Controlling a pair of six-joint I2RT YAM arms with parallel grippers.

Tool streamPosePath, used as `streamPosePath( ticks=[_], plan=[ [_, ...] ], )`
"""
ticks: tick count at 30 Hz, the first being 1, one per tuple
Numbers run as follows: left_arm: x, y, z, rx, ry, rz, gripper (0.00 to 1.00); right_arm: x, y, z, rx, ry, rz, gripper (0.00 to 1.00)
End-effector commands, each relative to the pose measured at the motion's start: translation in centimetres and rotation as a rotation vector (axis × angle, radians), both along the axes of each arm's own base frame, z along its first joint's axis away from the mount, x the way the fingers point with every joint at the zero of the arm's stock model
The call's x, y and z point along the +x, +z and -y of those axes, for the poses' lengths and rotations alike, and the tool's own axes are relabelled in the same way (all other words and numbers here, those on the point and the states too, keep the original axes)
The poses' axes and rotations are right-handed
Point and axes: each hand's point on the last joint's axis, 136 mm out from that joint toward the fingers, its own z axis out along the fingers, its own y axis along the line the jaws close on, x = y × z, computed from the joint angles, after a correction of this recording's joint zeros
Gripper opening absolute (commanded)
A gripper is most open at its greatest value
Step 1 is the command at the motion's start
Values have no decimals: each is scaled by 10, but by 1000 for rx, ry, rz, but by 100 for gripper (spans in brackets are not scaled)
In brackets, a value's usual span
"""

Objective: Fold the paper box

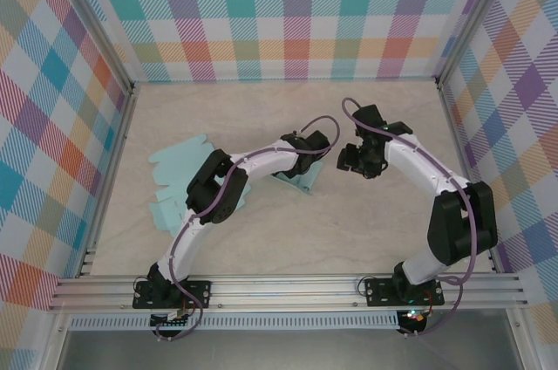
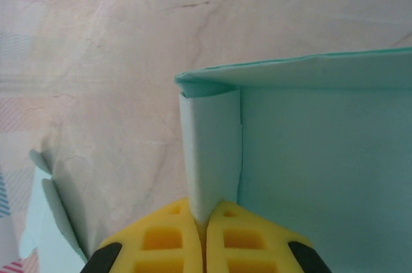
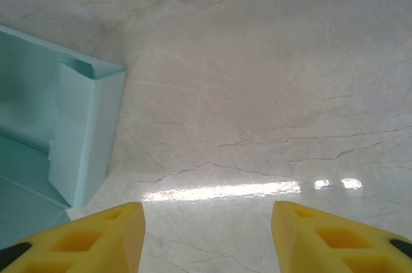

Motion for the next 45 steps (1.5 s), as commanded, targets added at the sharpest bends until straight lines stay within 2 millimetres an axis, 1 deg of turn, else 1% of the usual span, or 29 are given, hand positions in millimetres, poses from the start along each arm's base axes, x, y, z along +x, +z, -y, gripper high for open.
streamPosePath(
  ticks=[1, 3, 5, 9, 14, 17, 20, 24, 28, 32, 36, 40, 45],
  plan=[
    [-18, -22, -3, -4, 31, -109, 8, -5, -2, -11, 73, -21, -5, 57],
    [-20, -17, -2, -26, 51, -103, 21, -3, -4, -14, 92, -27, -3, 57],
    [-19, -9, -1, -50, 64, -89, 28, -1, -5, -13, 83, -33, 1, 58],
    [-14, 17, 5, -123, 82, -47, 44, -1, -5, -10, 65, -33, 2, 63],
    [-8, 55, 17, -250, 104, 7, 63, -2, -7, -15, 92, -33, -2, 63],
    [-5, 70, 22, -308, 114, 31, 70, -3, -9, -21, 111, -25, -2, 64],
    [-2, 76, 23, -332, 126, 34, 72, -3, -11, -29, 131, -15, -5, 64],
    [-1, 86, 18, -336, 146, 59, 74, 0, -17, -42, 146, 6, -19, 65],
    [0, 104, 7, -338, 161, 112, 75, 4, -23, -58, 140, 33, -29, 68],
    [1, 125, -8, -343, 178, 167, 76, 9, -37, -67, 130, 40, -54, 69],
    [-2, 140, -21, -354, 188, 205, 76, 15, -42, -78, 137, 54, -58, 68],
    [-5, 148, -30, -357, 196, 229, 76, 19, -42, -86, 142, 72, -57, 66],
    [-8, 154, -41, -335, 208, 257, 76, 22, -55, -83, 96, 68, -86, 58]
  ],
)
